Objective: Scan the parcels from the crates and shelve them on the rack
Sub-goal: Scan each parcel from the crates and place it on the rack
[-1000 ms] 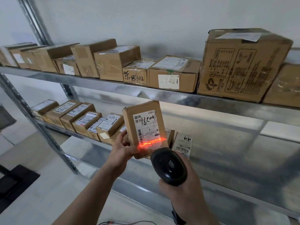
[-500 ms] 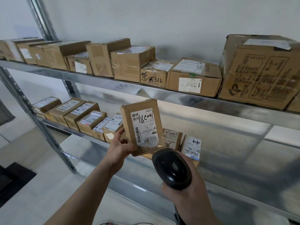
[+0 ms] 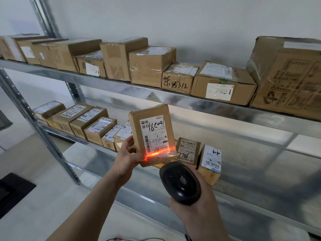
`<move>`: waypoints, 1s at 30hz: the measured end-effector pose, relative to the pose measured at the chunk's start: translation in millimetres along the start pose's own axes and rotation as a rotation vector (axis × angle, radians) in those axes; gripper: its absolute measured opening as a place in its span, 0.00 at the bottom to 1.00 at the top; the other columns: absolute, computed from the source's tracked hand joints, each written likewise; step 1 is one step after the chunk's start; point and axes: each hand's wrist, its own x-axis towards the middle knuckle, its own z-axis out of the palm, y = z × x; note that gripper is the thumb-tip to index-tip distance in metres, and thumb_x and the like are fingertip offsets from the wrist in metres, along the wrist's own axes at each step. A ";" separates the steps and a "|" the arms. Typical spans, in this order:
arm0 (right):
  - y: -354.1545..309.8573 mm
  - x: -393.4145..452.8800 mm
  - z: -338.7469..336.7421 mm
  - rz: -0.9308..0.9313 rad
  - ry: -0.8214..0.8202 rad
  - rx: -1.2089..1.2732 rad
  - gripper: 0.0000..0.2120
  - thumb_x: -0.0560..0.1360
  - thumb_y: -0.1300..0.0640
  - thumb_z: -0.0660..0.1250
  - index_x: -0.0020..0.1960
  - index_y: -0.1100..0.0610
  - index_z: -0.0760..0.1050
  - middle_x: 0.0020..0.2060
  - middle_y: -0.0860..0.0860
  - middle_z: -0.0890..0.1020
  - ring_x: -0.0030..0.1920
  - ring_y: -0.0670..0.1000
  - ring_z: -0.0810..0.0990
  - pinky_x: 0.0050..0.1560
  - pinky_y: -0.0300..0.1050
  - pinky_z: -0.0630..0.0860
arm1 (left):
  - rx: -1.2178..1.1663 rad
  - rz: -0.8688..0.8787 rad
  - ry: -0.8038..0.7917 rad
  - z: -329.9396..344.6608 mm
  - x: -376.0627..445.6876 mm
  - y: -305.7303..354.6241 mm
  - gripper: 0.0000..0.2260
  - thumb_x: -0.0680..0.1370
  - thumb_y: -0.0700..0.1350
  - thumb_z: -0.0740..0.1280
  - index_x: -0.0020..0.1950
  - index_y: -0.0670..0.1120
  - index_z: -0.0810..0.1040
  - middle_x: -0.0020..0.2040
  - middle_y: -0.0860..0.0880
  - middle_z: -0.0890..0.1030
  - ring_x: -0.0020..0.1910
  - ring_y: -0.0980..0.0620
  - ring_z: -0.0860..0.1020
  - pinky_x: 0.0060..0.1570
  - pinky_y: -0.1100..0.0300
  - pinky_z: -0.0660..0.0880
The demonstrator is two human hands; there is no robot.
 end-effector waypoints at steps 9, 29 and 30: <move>-19.9 -3.2 2.0 0.000 -0.001 -0.010 0.34 0.57 0.61 0.73 0.62 0.44 0.79 0.51 0.39 0.85 0.55 0.40 0.82 0.51 0.27 0.74 | 0.019 -0.006 0.018 -17.4 4.9 -5.4 0.50 0.54 0.46 0.80 0.75 0.52 0.65 0.64 0.37 0.78 0.64 0.33 0.76 0.58 0.38 0.79; -20.2 10.8 7.6 0.099 -0.042 -0.011 0.36 0.57 0.58 0.75 0.59 0.30 0.75 0.52 0.37 0.83 0.48 0.49 0.84 0.50 0.50 0.81 | 0.005 0.007 0.011 -25.5 14.1 -7.1 0.48 0.55 0.44 0.79 0.74 0.53 0.66 0.64 0.39 0.77 0.64 0.36 0.77 0.60 0.36 0.78; -19.5 11.3 7.5 0.097 -0.041 -0.012 0.36 0.57 0.57 0.76 0.60 0.30 0.75 0.52 0.37 0.83 0.48 0.49 0.84 0.51 0.51 0.81 | 0.002 0.003 0.007 -25.5 14.0 -6.8 0.49 0.54 0.44 0.79 0.74 0.53 0.66 0.64 0.38 0.77 0.64 0.36 0.76 0.61 0.35 0.77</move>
